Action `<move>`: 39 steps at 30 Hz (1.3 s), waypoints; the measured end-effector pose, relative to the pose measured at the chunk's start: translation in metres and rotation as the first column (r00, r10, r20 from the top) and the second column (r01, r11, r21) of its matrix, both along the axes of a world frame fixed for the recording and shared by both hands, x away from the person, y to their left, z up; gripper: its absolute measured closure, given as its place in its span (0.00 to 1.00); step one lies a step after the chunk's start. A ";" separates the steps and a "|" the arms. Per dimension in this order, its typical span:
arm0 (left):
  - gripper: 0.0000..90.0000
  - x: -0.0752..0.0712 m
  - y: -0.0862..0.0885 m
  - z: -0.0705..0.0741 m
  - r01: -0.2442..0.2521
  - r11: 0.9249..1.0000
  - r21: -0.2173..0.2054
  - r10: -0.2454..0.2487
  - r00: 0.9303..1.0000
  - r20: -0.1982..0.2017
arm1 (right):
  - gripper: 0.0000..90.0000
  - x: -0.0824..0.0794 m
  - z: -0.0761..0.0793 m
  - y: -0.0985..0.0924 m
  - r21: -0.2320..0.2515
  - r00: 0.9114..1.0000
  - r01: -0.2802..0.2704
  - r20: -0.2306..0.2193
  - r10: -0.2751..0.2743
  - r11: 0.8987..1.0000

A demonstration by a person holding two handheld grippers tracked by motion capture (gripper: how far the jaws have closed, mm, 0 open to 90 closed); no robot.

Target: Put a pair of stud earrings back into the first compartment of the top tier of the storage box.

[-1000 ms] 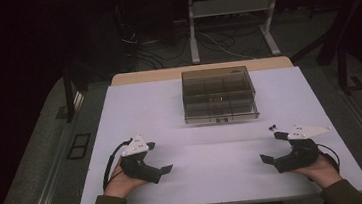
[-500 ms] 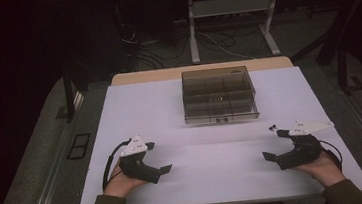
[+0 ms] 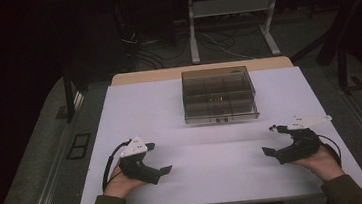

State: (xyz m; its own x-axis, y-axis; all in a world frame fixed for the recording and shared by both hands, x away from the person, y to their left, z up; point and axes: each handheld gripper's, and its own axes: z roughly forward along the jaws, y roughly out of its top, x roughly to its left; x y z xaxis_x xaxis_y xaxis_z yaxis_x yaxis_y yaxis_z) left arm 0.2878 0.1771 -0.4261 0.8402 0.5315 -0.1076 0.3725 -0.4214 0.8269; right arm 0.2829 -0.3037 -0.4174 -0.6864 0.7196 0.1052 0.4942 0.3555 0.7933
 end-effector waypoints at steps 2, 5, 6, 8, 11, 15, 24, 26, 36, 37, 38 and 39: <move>0.00 0.000 0.000 0.000 0.000 1.000 0.001 0.000 1.000 0.000 | 0.02 0.002 0.001 -0.001 -0.001 1.000 0.005 0.003 -0.005 1.000; 0.00 0.000 0.000 0.000 0.000 1.000 0.002 0.000 1.000 0.002 | 0.02 0.004 0.001 -0.002 -0.002 1.000 0.010 0.000 -0.010 1.000; 0.00 0.000 0.001 0.000 0.000 1.000 0.001 0.000 1.000 0.001 | 0.02 0.006 0.002 -0.002 -0.005 1.000 0.011 -0.001 -0.011 1.000; 0.00 0.000 0.001 0.000 0.002 1.000 0.001 -0.002 1.000 0.001 | 0.02 0.008 0.003 -0.003 -0.001 1.000 0.015 0.000 -0.015 1.000; 0.00 -0.001 0.000 0.000 0.000 1.000 -0.003 0.000 1.000 0.001 | 0.02 0.011 0.005 -0.006 0.007 0.999 0.032 0.000 -0.032 0.999; 0.00 -0.001 -0.001 -0.001 0.002 1.000 0.000 -0.002 1.000 -0.002 | 0.02 0.014 0.008 -0.007 0.001 1.000 0.030 -0.005 -0.030 1.000; 0.00 -0.001 0.000 -0.001 0.002 1.000 -0.002 -0.002 1.000 0.001 | 0.02 0.024 0.008 -0.010 -0.009 0.999 0.035 -0.001 -0.035 0.999; 0.00 -0.002 0.000 -0.001 -0.001 1.000 -0.006 0.001 1.000 -0.002 | 0.02 0.026 0.009 -0.010 -0.005 0.999 0.041 -0.007 -0.041 0.999; 0.00 0.000 0.002 -0.001 -0.004 1.000 -0.013 0.004 1.000 -0.002 | 0.02 0.044 0.016 -0.014 -0.007 0.998 0.058 0.000 -0.058 0.998; 0.00 -0.001 0.002 -0.001 -0.005 1.000 -0.011 0.005 1.000 -0.002 | 0.02 0.044 0.016 -0.014 -0.007 0.998 0.058 0.000 -0.058 0.998; 0.00 -0.001 0.002 -0.001 -0.004 1.000 -0.012 0.004 1.000 -0.002 | 0.02 0.045 0.016 -0.015 -0.006 0.998 0.060 0.001 -0.060 0.998; 0.00 -0.001 0.002 -0.001 -0.003 1.000 -0.012 0.003 1.000 -0.002 | 0.02 0.047 0.016 -0.016 -0.007 0.998 0.064 0.000 -0.064 0.998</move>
